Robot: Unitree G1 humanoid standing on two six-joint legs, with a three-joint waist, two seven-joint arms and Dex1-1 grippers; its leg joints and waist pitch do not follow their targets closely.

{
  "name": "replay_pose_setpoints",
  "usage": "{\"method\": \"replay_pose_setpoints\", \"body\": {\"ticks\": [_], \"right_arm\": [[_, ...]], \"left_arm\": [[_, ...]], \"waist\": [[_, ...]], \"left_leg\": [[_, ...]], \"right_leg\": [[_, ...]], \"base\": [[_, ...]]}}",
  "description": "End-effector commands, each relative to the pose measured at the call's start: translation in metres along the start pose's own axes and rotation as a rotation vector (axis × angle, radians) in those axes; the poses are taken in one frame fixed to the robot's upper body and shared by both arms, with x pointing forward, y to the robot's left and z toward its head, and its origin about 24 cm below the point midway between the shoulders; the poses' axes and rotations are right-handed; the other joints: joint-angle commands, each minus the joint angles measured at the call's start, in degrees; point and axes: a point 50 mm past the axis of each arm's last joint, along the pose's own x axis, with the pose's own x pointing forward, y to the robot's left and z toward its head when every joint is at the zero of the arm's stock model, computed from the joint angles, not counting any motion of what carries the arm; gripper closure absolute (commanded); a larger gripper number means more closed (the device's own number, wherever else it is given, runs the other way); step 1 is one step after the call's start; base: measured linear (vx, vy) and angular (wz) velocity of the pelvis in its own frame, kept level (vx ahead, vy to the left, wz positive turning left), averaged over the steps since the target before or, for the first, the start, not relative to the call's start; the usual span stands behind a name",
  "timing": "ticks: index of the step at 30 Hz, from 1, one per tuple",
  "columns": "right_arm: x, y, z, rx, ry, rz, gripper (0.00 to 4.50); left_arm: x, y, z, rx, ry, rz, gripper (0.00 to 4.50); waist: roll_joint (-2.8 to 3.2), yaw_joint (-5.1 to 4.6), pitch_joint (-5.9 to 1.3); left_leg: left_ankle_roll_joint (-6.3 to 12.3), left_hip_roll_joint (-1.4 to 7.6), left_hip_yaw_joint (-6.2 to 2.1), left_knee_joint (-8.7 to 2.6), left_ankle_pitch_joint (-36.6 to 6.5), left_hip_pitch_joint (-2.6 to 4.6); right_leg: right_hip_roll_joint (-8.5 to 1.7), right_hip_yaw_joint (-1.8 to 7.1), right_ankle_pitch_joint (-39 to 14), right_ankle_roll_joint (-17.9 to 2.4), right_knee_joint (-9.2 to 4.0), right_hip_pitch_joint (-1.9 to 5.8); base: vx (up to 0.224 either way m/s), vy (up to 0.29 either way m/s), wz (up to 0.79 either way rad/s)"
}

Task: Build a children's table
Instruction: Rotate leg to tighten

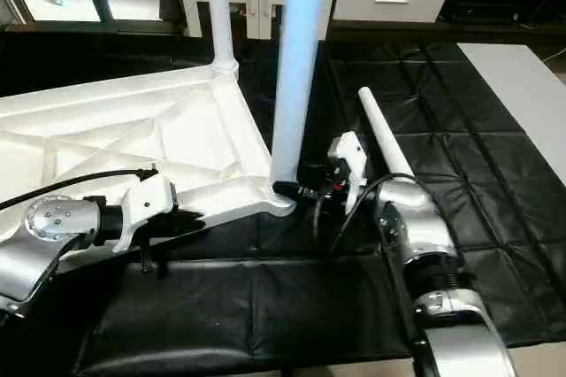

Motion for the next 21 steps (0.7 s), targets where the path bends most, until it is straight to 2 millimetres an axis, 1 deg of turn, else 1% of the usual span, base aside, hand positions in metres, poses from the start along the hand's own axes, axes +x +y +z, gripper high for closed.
{"method": "replay_pose_setpoints", "body": {"ticks": [1, 2, 3, 4, 5, 6, 7, 8, 9, 10, 11, 12, 13, 14, 16, 17, 18, 19, 20, 21], "right_arm": [[-0.001, -0.005, -0.009, 0.024, 0.051, -0.093, 2.48], [0.000, -0.005, -0.010, 0.027, 0.050, -0.113, 2.49], [0.000, -0.005, -0.010, 0.027, 0.050, -0.113, 2.51], [0.006, -0.009, -0.016, 0.061, 0.042, -0.269, 2.52], [0.006, -0.009, -0.016, 0.061, 0.042, -0.269, 2.53], [0.007, -0.009, -0.017, 0.063, 0.042, -0.280, 2.53], [0.013, -0.009, -0.023, 0.101, 0.040, -0.394, 2.54], [0.019, -0.008, -0.026, 0.121, 0.042, -0.447, 2.54], [0.024, -0.007, -0.029, 0.145, 0.043, -0.483, 2.54], [0.031, -0.005, -0.034, 0.186, 0.048, -0.564, 2.55], [0.038, -0.004, -0.038, 0.232, 0.048, -0.636, 2.55], [0.042, -0.002, -0.040, 0.274, 0.044, -0.686, 2.55], [0.043, -0.002, -0.041, 0.283, 0.044, -0.695, 2.55], [0.049, 0.001, -0.044, 0.334, 0.038, -0.756, 2.55], [0.049, 0.001, -0.044, 0.334, 0.038, -0.756, 2.55], [0.068, 0.011, -0.048, 0.419, 0.018, -0.804, 2.55], [0.068, 0.011, -0.048, 0.419, 0.018, -0.804, 2.55], [0.075, 0.016, -0.047, 0.429, 0.016, -0.787, 2.55], [0.075, 0.016, -0.047, 0.429, 0.016, -0.787, 2.55], [0.075, 0.016, -0.047, 0.429, 0.016, -0.787, 2.55]], "left_arm": [[0.009, -0.011, -0.012, -0.030, 0.059, -0.049, 4.50], [0.010, -0.011, -0.011, -0.030, 0.058, -0.047, 4.50], [0.010, -0.011, -0.011, -0.030, 0.058, -0.047, 4.50], [0.020, -0.010, -0.007, -0.061, 0.069, -0.006, 4.50], [0.020, -0.010, -0.007, -0.061, 0.069, -0.006, 4.50], [0.021, -0.010, -0.006, -0.063, 0.071, -0.003, 4.50], [0.032, -0.009, -0.002, -0.089, 0.082, 0.048, 4.50], [0.040, -0.009, 0.001, -0.118, 0.085, 0.080, 4.50], [0.048, -0.010, 0.005, -0.146, 0.085, 0.102, 4.50], [0.060, -0.011, 0.012, -0.176, 0.086, 0.127, 4.50], [0.070, -0.013, 0.018, -0.201, 0.081, 0.136, 4.50], [0.077, -0.014, 0.023, -0.217, 0.077, 0.143, 4.50], [0.078, -0.014, 0.024, -0.220, 0.077, 0.144, 4.50], [0.087, -0.016, 0.031, -0.237, 0.067, 0.153, 4.50], [0.087, -0.016, 0.031, -0.237, 0.067, 0.153, 4.50], [0.103, -0.018, 0.049, -0.254, 0.034, 0.157, 4.50], [0.103, -0.018, 0.049, -0.254, 0.034, 0.157, 4.50], [0.107, -0.019, 0.055, -0.251, 0.022, 0.149, 4.50], [0.107, -0.019, 0.055, -0.251, 0.022, 0.149, 4.50], [0.107, -0.019, 0.055, -0.251, 0.022, 0.149, 4.50]], "waist": [[0.42, 0.21, -2.50], [0.48, 0.04, -2.39], [0.42, -0.05, -2.33], [0.42, -0.08, -2.45], [0.59, -0.21, -2.16], [0.55, -0.22, -2.27], [0.45, -0.53, -2.31], [0.76, -0.38, -2.34], [0.68, -0.44, -2.26], [0.74, -0.41, -2.47], [0.59, -0.45, -2.35], [0.60, -0.55, -2.39], [0.60, -0.60, -2.36], [0.57, -0.62, -2.37], [0.47, -0.64, -2.40], [0.45, -0.77, -2.28], [0.55, -0.75, -2.32], [0.47, -0.59, -2.20], [0.45, -0.69, -2.12], [0.52, -0.69, -2.17]], "left_leg": [[3.85, 3.71, -1.54, -3.95, -13.3, 0.71], [3.19, 3.76, -1.70, -4.09, -14.9, 0.74], [3.03, 3.72, -1.71, -4.12, -15.5, 0.68], [2.72, 3.75, -1.77, -4.09, -16.2, 0.87], [1.71, 3.83, -1.75, -4.23, -16.7, 1.01], [1.38, 3.77, -1.77, -4.21, -17.2, 1.10], [0.82, 3.84, -1.82, -4.32, -16.9, 0.87], [0.45, 3.79, -1.95, -4.28, -16.9, 0.94], [-0.07, 3.75, -1.86, -4.25, -18.6, 1.31], [-0.34, 3.67, -1.96, -4.17, -18.7, 1.21], [-0.54, 3.72, -1.93, -4.30, -19.2, 1.26], [-0.69, 3.55, -1.99, -4.23, -19.6, 1.17], [-0.85, 3.54, -1.95, -4.21, -19.9, 1.20], [-1.08, 3.51, -2.04, -4.21, -21.0, 1.23], [-1.08, 3.35, -2.17, -4.22, -22.5, 1.23], [-1.08, 3.33, -2.16, -4.32, -23.3, 1.14], [-1.23, 3.30, -2.10, -4.25, -24.1, 1.48], [-1.68, 3.24, -2.25, -4.21, -26.4, 1.98], [-1.87, 3.16, -2.46, -4.31, -27.5, 1.71], [-1.95, 3.21, -2.61, -4.43, -27.7, 1.63]], "right_leg": [[-4.59, 3.20, -12.7, -15.5, -4.79, 1.99], [-4.61, 3.20, -15.0, -14.9, -4.96, 1.89], [-4.60, 3.20, -15.8, -14.6, -5.04, 1.88], [-4.61, 3.22, -16.9, -14.1, -5.16, 1.81], [-4.67, 3.35, -18.2, -14.0, -5.32, 1.39], [-4.64, 3.35, -18.9, -13.7, -5.41, 1.39], [-4.62, 3.39, -18.5, -13.5, -5.23, 1.55], [-4.71, 3.35, -18.6, -13.4, -5.23, 1.47], [-4.57, 3.35, -20.0, -13.1, -5.59, 1.05], [-4.71, 3.37, -19.9, -13.0, -5.50, 1.30], [-4.58, 3.37, -20.2, -12.7, -5.69, 1.11], [-4.64, 3.36, -20.9, -12.4, -5.74, 1.07], [-4.59, 3.41, -21.2, -12.1, -5.81, 0.96], [-4.64, 3.40, -22.4, -11.4, -6.00, 0.80], [-4.53, 3.22, -23.6, -10.3, -6.22, 0.71], [-4.46, 3.27, -24.0, -9.7, -6.31, 0.55], [-4.40, 3.26, -24.5, -9.3, -6.46, 0.26], [-4.34, 3.13, -26.7, -8.6, -6.76, -0.17], [-4.46, 3.03, -28.1, -7.8, -6.88, -0.03], [-4.48, 2.96, -28.2, -7.4, -6.88, 0.06]], "base": [[0.000, 0.000, 0.00], [0.000, 0.000, 0.00], [0.000, 0.000, 0.00], [0.000, 0.000, 0.00], [0.000, 0.000, 0.00], [0.000, 0.000, 0.00], [0.000, 0.000, 0.00], [0.000, 0.000, 0.00], [0.000, 0.000, 0.00], [0.000, 0.000, 0.00], [0.000, 0.000, 0.00], [0.000, 0.000, 0.00], [0.000, 0.000, 0.00], [0.000, 0.000, 0.00], [0.000, 0.000, 0.00], [0.000, 0.000, 0.00], [0.000, 0.000, 0.00], [0.000, 0.000, 0.00], [0.000, 0.000, 0.00], [0.000, 0.000, 0.00]]}}
